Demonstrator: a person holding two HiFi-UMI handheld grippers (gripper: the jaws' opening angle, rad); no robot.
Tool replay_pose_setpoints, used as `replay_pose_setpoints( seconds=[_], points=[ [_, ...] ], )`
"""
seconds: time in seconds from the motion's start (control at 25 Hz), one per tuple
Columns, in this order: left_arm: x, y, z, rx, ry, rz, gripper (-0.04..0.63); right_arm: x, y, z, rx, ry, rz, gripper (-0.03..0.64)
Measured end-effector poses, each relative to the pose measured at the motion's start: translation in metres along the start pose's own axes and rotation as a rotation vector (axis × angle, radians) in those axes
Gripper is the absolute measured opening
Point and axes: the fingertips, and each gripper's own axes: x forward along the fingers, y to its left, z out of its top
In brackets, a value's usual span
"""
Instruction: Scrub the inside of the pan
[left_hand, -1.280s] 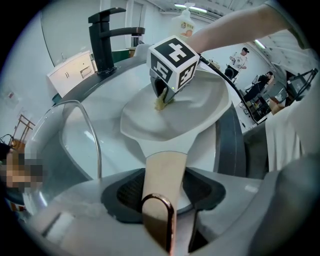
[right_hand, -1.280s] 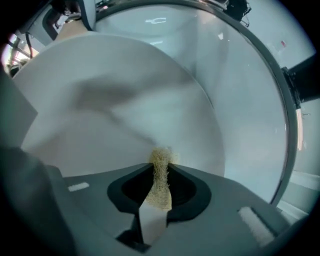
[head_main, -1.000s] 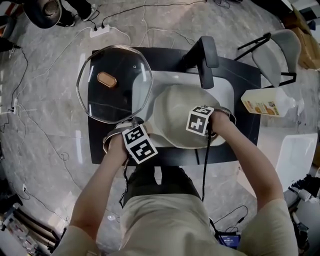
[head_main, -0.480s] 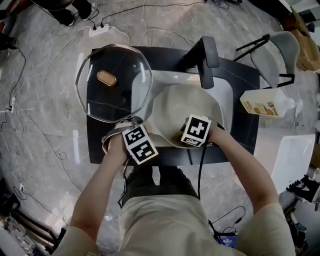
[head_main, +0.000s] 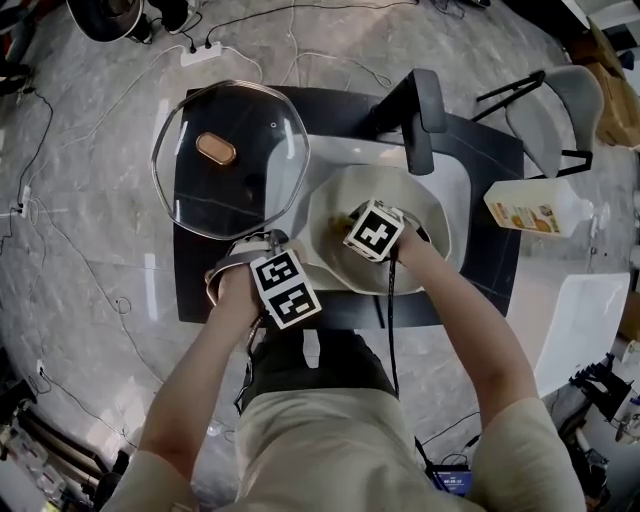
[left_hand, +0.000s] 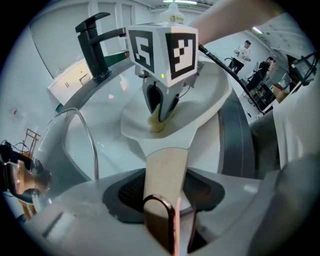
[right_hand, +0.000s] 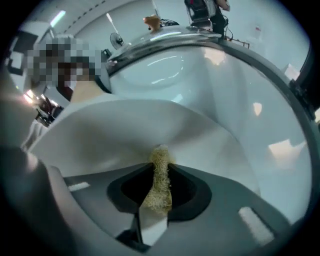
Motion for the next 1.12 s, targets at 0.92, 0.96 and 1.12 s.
replay_pose_setpoints(
  seconds=[0.92, 0.96, 1.12],
  points=[
    [0.001, 0.001, -0.002, 0.016, -0.013, 0.025, 0.218, -0.07, 0.027, -0.112, -0.091, 0.472, 0.105, 0.087],
    [0.002, 0.001, 0.0, 0.015, -0.015, 0.025, 0.218, -0.071, 0.037, -0.111, -0.078, 0.461, 0.15, 0.087],
    [0.002, 0.001, 0.003, 0.017, -0.022, 0.029, 0.218, -0.068, 0.071, -0.091, -0.03, 0.383, 0.304, 0.089]
  ],
)
